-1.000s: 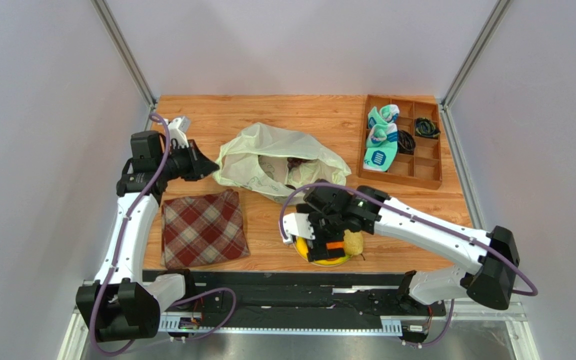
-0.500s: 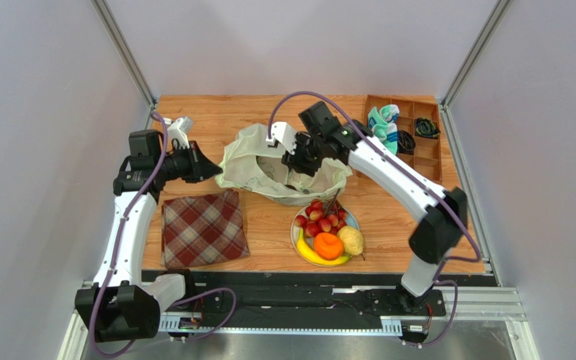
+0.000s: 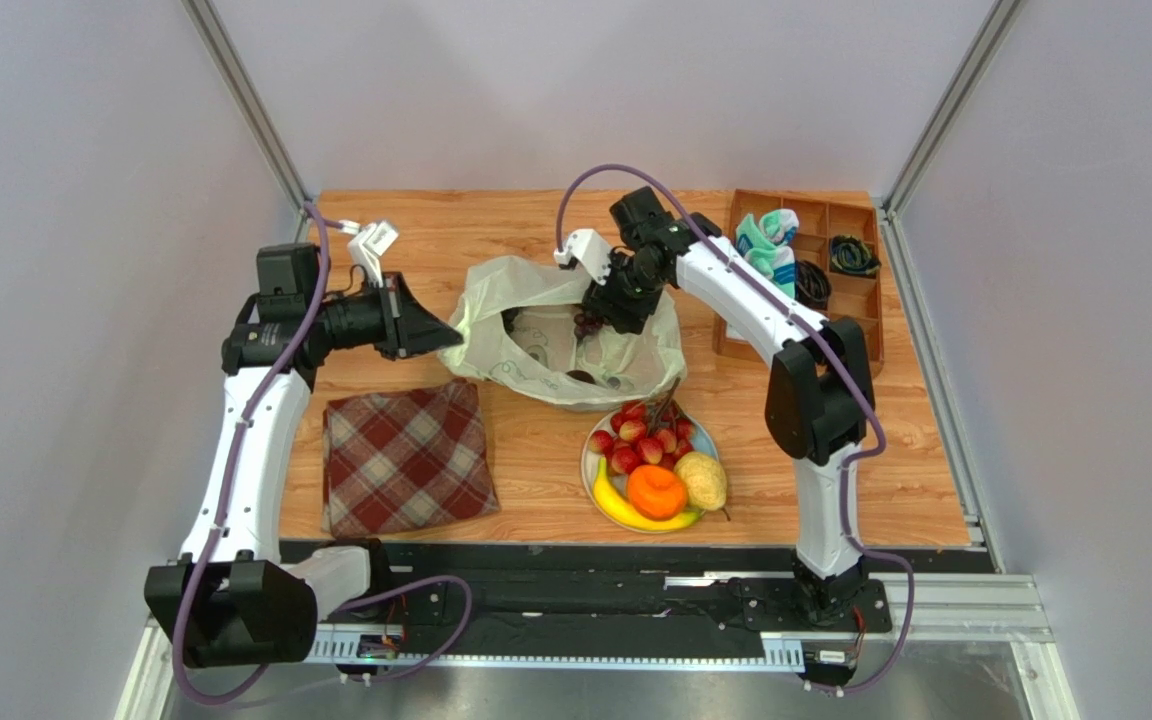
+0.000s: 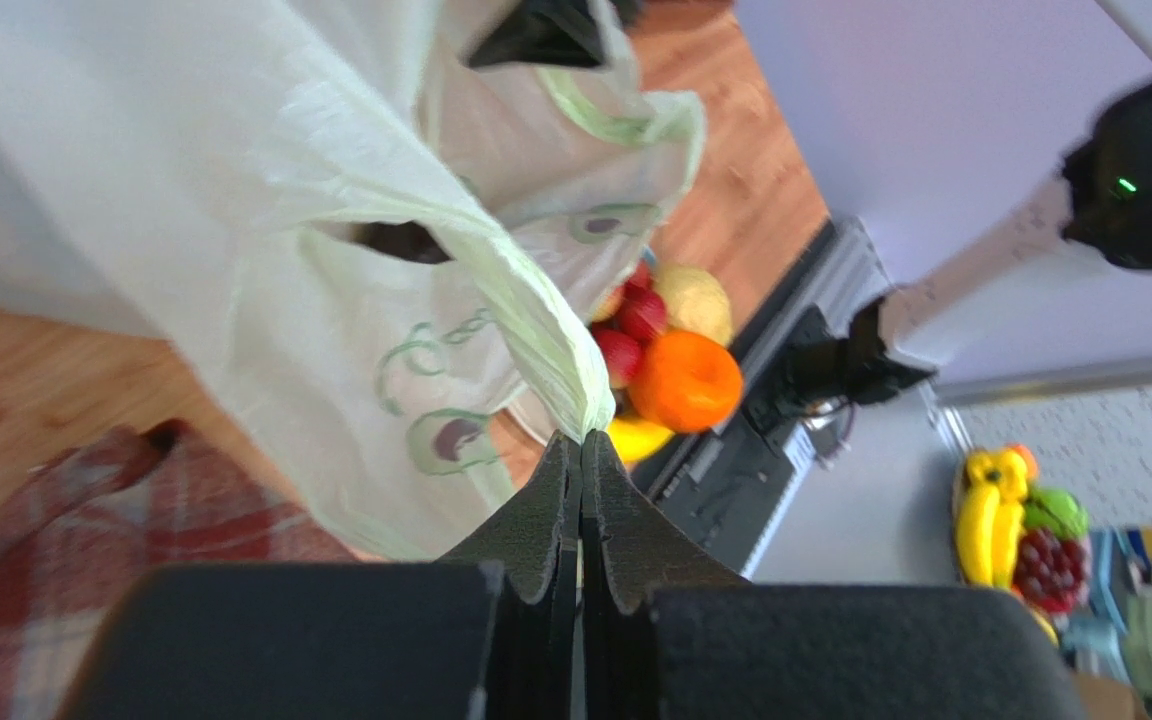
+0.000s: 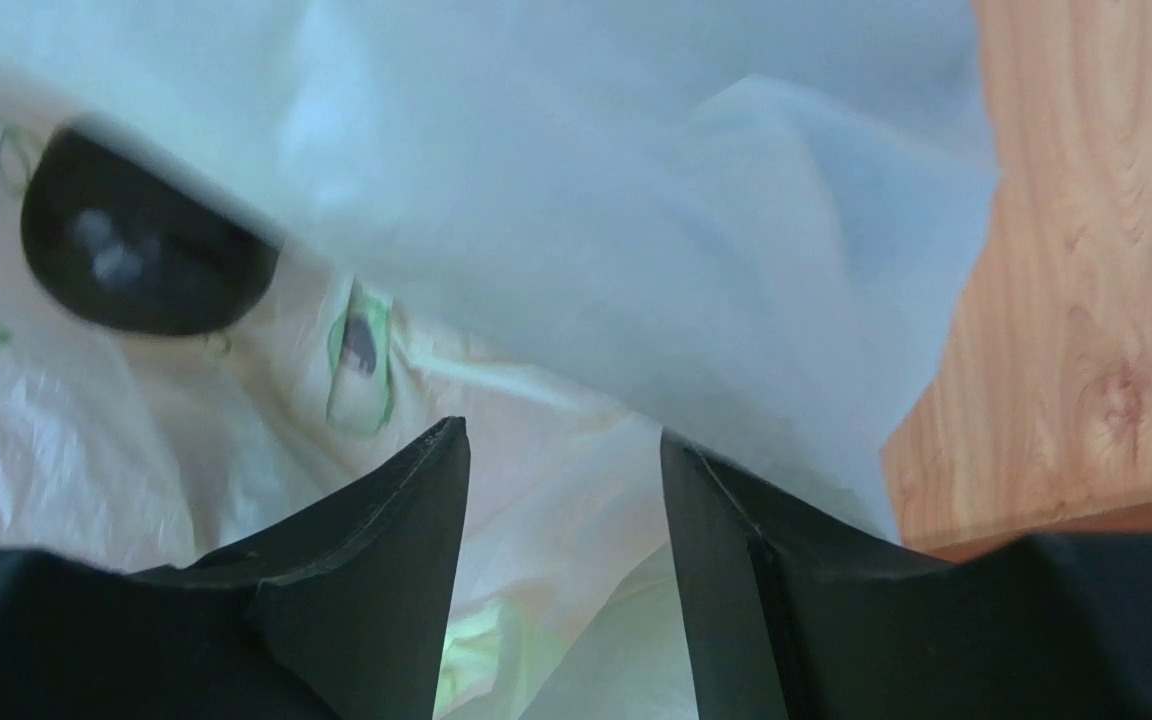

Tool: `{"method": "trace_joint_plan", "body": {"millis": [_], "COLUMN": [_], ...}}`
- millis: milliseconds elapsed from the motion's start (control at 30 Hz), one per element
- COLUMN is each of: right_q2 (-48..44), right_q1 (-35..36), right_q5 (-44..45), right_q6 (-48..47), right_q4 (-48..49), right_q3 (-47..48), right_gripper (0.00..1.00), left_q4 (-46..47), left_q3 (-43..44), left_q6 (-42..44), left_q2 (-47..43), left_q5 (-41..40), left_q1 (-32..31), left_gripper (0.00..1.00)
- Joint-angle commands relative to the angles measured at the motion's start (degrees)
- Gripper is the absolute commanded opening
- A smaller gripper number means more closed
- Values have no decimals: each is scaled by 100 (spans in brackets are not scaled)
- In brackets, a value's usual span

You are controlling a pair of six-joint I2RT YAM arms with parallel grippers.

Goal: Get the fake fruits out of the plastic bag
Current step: Adjust the plastic bag at the center of the board.

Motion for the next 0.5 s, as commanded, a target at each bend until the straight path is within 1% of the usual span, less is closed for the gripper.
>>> {"method": "trace_joint_plan", "body": {"millis": [0,33,67,133,167,200,267,367,400,433,467], "right_q2": [453,533,542,429,376,340,375,664,700,726,727], "right_q1": [61,26,17,9,17,26,113,333,395,465,492], "right_q5": [-14,-101,-189,-565,-725,-848,-963,-622,-490,-271,-252], "right_q6": [663,787,893,1183,1279,1533,1763,2079,2202,2421,2527], "right_q4": [-189,-303,-513,-603,-543,-472,-410,-550,-559,-533,-507], "right_q3": [1069,1175,1306,1308,1264,1177,1211,1500,1545,1519,1484], "right_gripper": [54,54,53,53,54,54,56,62,66,67,68], "left_q4": [-112,-112,-121,-304,-706,-893,-983,-930,-930,-930,-1008], "left_q3": [289,421,779,1211,1570,1704,1898,1943,1865,1751,1480], "left_q6": [-4,-48,-92,65,405,565,664,611,646,664,751], "left_q2": [-81,-142,-186,-213,-161,-117,-64,-28,-46,-133,-195], "left_q5": [903,904,861,764,694,615,605,623,605,588,596], "left_q1": [-581,-845,-960,-1163,-1190,-1190,-1190,-1251,-1269,-1269,-1269], "left_gripper": [0,0,0,0,0,0,0,0,0,0,0]}}
